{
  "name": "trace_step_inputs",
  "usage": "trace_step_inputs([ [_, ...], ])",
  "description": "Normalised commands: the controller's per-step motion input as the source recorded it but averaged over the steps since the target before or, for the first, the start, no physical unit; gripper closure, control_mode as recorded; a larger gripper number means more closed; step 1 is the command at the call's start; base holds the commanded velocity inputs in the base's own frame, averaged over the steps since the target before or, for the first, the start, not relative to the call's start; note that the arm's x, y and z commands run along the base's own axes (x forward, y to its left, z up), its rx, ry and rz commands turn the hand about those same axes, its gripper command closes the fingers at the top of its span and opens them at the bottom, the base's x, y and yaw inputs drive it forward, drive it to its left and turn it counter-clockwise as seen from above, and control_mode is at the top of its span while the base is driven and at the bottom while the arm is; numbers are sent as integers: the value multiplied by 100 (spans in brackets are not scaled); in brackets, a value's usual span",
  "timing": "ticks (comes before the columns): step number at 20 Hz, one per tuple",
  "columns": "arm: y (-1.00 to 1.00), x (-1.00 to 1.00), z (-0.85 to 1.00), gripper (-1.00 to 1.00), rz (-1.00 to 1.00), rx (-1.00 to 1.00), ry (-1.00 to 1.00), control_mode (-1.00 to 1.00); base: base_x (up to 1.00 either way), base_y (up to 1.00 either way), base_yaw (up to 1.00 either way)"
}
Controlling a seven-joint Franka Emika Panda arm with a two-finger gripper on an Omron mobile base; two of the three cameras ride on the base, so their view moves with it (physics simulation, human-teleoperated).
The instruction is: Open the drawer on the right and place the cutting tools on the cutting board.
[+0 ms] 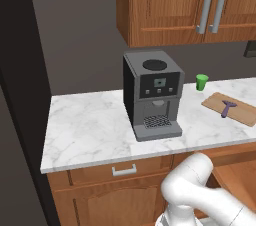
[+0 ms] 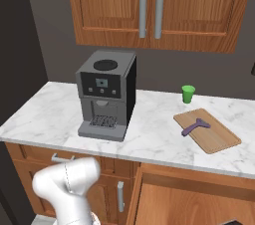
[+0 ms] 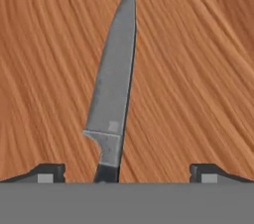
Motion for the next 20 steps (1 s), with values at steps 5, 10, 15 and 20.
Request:
trace_step_inputs([
  [5, -1, 0, -2, -100, -3, -10, 3, -100, 0, 0, 0],
  [10, -11, 0, 0, -100, -2, -6, 8, -100, 0, 0, 0],
  [15, -23, 0, 0, -100, 0, -2, 15, -100, 0, 0, 0],
  [20, -23, 0, 0, -100, 0, 0, 21, -100, 0, 0, 0],
])
